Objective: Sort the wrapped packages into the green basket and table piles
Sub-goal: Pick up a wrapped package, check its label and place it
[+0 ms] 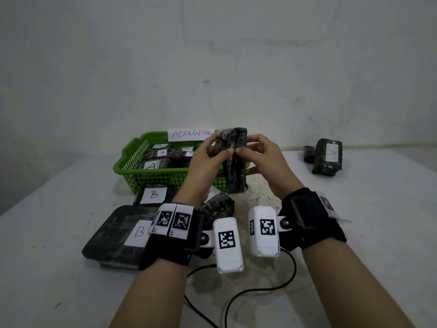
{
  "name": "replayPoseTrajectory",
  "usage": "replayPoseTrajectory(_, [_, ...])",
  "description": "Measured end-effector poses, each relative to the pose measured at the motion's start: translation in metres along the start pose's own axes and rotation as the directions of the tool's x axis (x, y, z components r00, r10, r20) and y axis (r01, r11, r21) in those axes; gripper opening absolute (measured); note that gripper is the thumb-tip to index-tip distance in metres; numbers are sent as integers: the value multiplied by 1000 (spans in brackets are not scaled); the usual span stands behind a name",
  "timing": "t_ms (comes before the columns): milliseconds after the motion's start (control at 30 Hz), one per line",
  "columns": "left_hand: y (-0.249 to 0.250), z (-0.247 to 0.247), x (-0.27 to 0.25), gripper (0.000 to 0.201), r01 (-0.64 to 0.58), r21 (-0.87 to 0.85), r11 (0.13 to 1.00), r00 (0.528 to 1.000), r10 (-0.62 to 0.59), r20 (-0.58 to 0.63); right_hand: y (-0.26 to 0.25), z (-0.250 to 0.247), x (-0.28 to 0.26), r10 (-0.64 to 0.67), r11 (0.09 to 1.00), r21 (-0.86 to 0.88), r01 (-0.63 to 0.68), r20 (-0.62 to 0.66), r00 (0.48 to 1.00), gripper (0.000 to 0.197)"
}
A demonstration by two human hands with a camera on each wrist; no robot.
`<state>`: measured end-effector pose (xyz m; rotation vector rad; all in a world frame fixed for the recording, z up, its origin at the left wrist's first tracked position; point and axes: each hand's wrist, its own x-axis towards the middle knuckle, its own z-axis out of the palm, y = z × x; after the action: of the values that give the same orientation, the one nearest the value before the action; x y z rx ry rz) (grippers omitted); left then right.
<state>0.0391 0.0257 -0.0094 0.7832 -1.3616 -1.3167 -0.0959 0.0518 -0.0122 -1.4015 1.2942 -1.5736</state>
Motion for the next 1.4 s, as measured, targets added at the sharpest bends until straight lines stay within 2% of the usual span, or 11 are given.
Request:
replayPoseTrajectory(167, [-3, -2, 3, 50, 8, -66, 998, 997, -13, -79, -1, -2, -2, 60, 994, -105, -41, 182, 981, 48])
replayPoseTrajectory(367, [-5, -4, 3, 55, -3, -47, 999, 1000, 1, -25, 0, -1, -2, 25, 998, -60, -18, 122, 992, 52])
replayPoseTrajectory(567, [-6, -6, 6, 49, 6, -156, 988, 993, -24, -114, -4, -5, -4, 17, 1000, -29, -9, 313, 949, 68])
replayPoseTrajectory(633, [-6, -6, 5, 49, 9, -161, 987, 994, -27, -105, -5, -5, -4, 8, 1000, -10, -6, 297, 955, 66])
replayPoseTrajectory(833, [-6, -3, 1, 47, 87, -120, 989, 996, -82, 45, 0, -3, 1, 1, 999, 39, -7, 146, 989, 51])
replayPoseTrajectory(933, [-5, -5, 2, 48, 63, -125, 990, 997, -58, 41, 0, -5, 3, 18, 998, 61, -29, 171, 985, 47])
replayPoseTrajectory(1000, [-5, -5, 1, 46, 49, -138, 989, 998, -44, 37, 0, -7, 2, 10, 997, 71, -27, 220, 975, 55])
replayPoseTrajectory(1100, [-5, -5, 0, 35, 22, -187, 982, 1000, -21, 7, -1, -9, 0, -16, 994, 104, -16, 296, 955, 65])
replayPoseTrajectory(1233, [-3, -6, 2, 5, -6, -191, 982, 999, -4, -52, -3, -8, -1, -73, 991, 128, 39, 270, 960, 47])
replayPoseTrajectory(1300, [-2, -6, 3, 9, 23, -190, 982, 999, -29, -31, -1, -7, 0, -91, 989, 132, 67, 182, 979, 32])
replayPoseTrajectory(1400, [-2, -5, 2, 35, 73, -192, 979, 997, -66, 40, 0, -8, 1, -96, 987, 139, 84, 83, 992, 23])
